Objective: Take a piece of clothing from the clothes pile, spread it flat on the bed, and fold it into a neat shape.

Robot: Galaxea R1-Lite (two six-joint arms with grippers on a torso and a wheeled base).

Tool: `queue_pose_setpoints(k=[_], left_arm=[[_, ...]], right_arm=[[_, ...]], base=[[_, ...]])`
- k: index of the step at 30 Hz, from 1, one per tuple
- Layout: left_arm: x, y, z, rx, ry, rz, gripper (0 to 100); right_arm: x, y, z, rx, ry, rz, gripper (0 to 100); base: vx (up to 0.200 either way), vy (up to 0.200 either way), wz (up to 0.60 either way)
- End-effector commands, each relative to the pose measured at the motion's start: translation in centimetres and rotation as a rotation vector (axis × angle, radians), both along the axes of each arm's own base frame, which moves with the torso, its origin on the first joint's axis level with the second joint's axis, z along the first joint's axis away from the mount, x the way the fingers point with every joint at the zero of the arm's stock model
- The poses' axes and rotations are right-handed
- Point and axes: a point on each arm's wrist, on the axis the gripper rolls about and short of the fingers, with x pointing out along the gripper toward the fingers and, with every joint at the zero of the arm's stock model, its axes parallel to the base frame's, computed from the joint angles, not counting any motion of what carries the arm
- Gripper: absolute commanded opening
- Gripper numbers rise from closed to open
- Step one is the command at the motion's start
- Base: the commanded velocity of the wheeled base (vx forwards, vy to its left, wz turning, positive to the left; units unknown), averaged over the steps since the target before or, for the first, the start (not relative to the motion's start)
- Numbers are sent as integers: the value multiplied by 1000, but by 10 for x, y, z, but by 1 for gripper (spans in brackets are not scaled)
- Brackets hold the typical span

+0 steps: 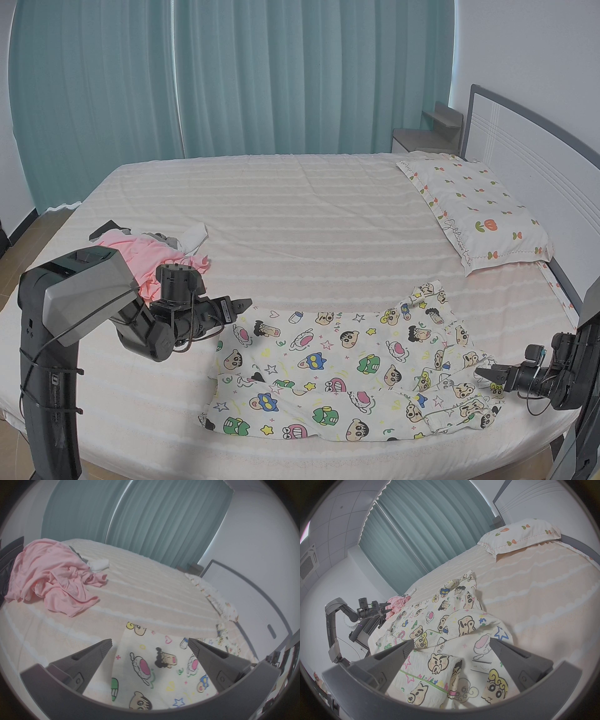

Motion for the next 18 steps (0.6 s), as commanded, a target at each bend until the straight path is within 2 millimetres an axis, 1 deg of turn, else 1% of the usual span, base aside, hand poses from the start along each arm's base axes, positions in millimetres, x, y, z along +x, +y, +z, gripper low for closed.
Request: queue_pose_setpoints(k=[1,7,11,13,14,15,17,18], left_arm=[[22,-2,-33,52,39,-19,100],[35,-10,-46,59,18,-34,100],[37,-13,-45,61,30,-39,100],[40,-17,-44,63,34,-45,100],[45,-19,-44,63,28,-46,100],[49,-22,-49,68,22,-43,100],[53,-24,-52,78,14,-27,100],[53,-25,-51,82,10,-24,0]], right_arm=[[-2,1,0,-2,-1,3,100],[-2,4,0,-2,1,13,100],[-2,4,0,-1,2,13,100],[-2,4,0,-3,0,14,100],[-2,4,0,-3,0,16,100],[-1,7,0,-3,1,24,100],[-2,7,0,-3,3,24,100],[-3,8,0,-3,5,27,100]], base=[[0,0,0],[0,0,0],[0,0,0],[0,0,0],[0,0,0],[0,0,0],[0,0,0],[0,0,0]])
